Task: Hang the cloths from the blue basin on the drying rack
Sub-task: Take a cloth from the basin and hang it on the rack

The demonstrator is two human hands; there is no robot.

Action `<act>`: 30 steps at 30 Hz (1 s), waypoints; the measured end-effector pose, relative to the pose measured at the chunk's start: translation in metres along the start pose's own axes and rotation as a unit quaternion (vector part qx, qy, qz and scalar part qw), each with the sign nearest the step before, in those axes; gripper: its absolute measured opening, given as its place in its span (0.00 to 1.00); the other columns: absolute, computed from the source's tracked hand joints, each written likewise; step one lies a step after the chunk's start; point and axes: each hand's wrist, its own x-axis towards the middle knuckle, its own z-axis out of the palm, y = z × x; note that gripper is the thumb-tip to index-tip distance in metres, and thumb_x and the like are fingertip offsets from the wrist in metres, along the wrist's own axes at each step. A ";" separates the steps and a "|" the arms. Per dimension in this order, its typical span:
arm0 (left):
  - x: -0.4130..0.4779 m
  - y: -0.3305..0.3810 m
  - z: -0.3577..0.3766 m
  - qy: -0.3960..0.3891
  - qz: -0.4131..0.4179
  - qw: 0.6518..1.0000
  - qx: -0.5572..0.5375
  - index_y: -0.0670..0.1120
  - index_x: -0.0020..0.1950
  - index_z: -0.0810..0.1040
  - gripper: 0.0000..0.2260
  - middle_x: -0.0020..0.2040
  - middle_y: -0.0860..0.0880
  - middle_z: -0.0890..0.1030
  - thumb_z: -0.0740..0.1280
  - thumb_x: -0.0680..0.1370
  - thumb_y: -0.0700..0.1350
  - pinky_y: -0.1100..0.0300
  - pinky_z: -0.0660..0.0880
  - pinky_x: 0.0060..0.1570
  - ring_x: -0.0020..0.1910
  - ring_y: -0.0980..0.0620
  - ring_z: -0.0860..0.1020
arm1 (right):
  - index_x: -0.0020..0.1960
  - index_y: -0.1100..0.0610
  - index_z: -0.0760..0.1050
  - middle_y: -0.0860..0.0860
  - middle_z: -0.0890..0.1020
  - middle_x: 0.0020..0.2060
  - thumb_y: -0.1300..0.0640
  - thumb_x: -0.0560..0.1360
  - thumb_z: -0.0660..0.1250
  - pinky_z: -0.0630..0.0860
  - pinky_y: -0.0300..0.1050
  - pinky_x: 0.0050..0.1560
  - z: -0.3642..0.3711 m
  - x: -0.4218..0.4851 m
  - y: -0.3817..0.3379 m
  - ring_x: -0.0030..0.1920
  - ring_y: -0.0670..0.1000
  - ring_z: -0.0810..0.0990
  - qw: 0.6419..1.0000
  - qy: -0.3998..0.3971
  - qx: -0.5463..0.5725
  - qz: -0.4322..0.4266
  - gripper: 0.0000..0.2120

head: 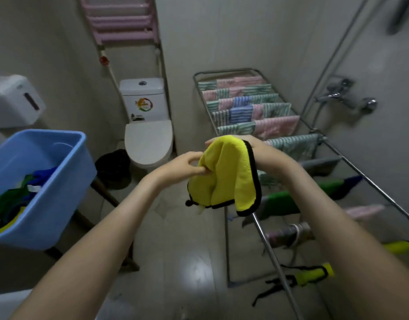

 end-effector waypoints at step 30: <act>0.009 0.172 0.147 0.014 0.385 0.898 0.215 0.48 0.41 0.67 0.12 0.43 0.49 0.71 0.69 0.68 0.35 0.60 0.63 0.37 0.41 0.50 0.69 | 0.64 0.59 0.73 0.59 0.79 0.57 0.60 0.68 0.70 0.79 0.44 0.52 -0.065 -0.208 0.052 0.53 0.53 0.80 0.957 0.175 0.212 0.097 0.24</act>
